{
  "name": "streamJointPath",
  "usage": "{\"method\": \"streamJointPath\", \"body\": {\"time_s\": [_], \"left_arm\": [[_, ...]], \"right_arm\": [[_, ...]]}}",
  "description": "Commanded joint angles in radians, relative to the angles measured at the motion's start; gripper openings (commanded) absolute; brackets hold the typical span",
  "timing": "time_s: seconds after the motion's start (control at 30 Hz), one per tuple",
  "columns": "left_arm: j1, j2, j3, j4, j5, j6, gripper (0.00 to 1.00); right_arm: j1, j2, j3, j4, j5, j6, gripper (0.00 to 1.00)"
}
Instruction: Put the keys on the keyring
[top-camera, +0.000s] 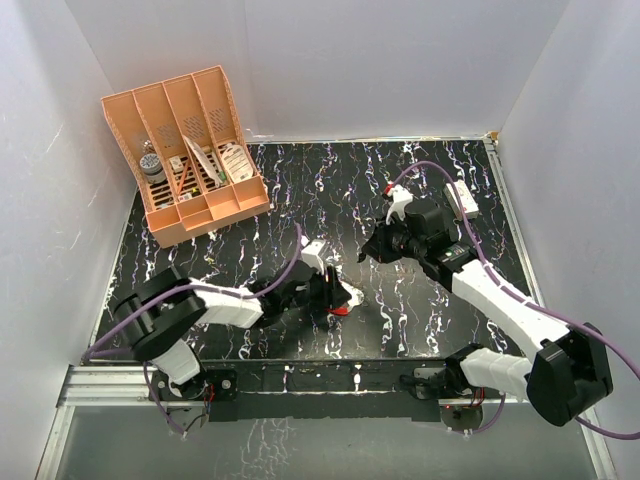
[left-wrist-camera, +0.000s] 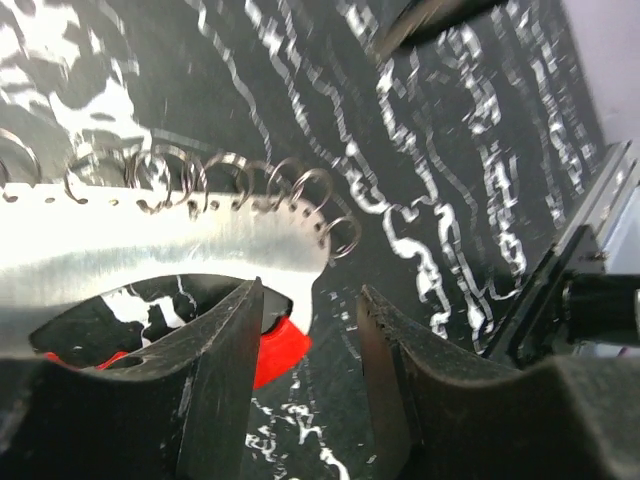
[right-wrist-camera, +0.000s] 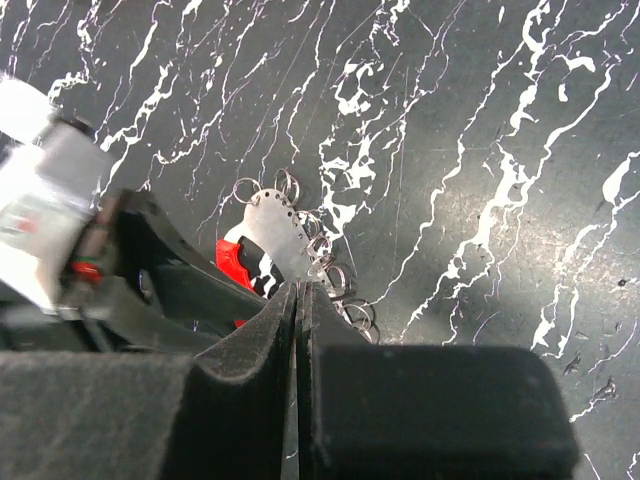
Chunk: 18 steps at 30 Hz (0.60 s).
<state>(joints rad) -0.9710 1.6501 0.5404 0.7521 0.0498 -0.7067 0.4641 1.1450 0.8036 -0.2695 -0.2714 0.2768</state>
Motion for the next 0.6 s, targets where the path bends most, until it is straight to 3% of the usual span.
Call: {"method": "streamJointPath", "body": {"time_s": [0.0, 0.27, 0.57], "left_arm": [[0.0, -0.203, 0.075, -0.168, -0.102, 0.084, 0.42], [0.041, -0.383, 0.147, -0.36, -0.225, 0.225, 0.51], [0.271, -0.316, 0.093, -0.232, -0.03, 0.195, 0.52]], "right_arm": [[-0.002, -0.037, -0.015, 0.014, -0.02, -0.023, 0.0], [0.02, 0.008, -0.013, -0.063, -0.143, -0.067, 0.0], [0.138, 0.026, -0.051, -0.079, -0.147, -0.029, 0.0]]}}
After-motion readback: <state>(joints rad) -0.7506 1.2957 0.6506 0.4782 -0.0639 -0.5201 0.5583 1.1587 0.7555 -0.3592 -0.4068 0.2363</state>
